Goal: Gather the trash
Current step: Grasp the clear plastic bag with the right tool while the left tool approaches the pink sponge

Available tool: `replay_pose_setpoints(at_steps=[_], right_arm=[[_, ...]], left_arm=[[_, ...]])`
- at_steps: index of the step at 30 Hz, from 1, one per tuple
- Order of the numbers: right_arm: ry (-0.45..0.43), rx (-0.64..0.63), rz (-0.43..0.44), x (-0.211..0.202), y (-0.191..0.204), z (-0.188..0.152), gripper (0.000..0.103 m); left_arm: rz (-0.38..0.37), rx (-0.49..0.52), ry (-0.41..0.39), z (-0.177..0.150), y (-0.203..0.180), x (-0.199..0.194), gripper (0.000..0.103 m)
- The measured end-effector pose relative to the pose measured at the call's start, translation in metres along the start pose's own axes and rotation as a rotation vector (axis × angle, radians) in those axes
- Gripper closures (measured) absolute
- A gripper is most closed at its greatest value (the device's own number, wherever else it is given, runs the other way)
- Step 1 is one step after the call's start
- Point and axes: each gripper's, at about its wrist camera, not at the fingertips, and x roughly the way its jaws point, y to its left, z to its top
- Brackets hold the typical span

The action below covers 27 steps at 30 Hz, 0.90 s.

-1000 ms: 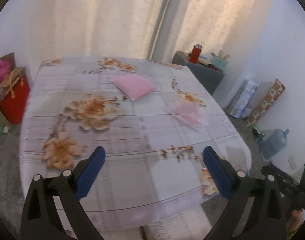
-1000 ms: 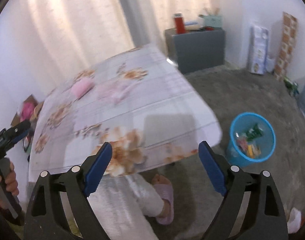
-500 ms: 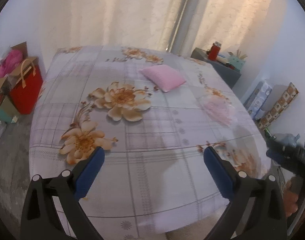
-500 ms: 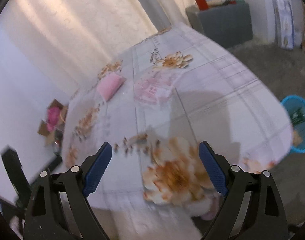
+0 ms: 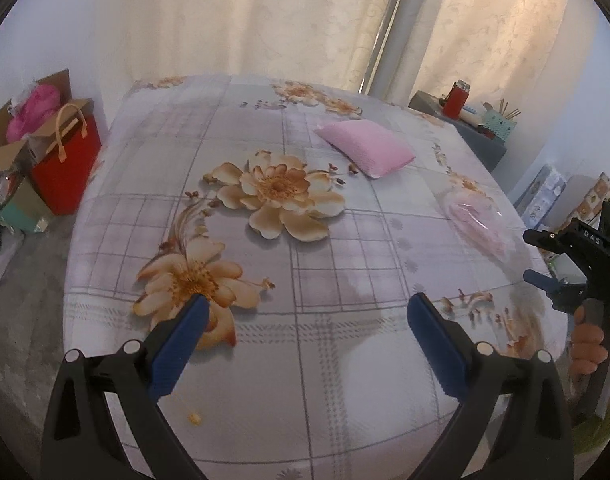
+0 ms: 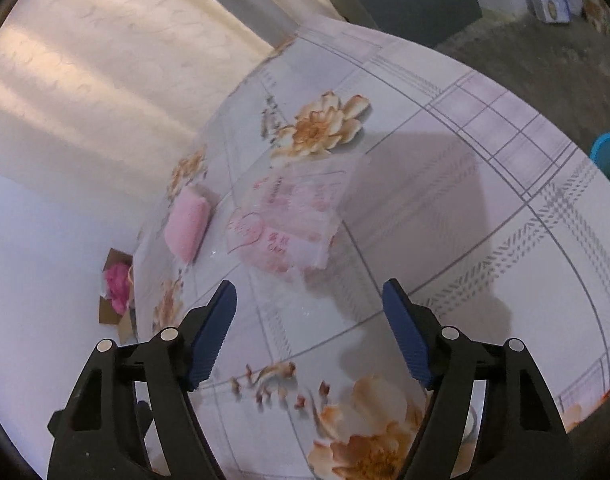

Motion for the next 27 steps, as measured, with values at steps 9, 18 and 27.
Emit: replay_pose_setpoints(at_steps=[9,18,27], right_arm=[[-0.006,0.042,0.003,0.01,-0.005,0.012,0.038],[-0.009,0.034,-0.026,0.025,-0.001,0.02,0.058],[-0.002,0.055,-0.012,0.031,-0.01,0.02,0.092]], left_arm=[[0.068,0.049,-0.028,0.004,0.0,0.002,0.006],[0.093,0.074,-0.038,0.005,-0.004,0.0,0.006],[0.097,0.079,-0.036,0.004,-0.006,0.0,0.006]])
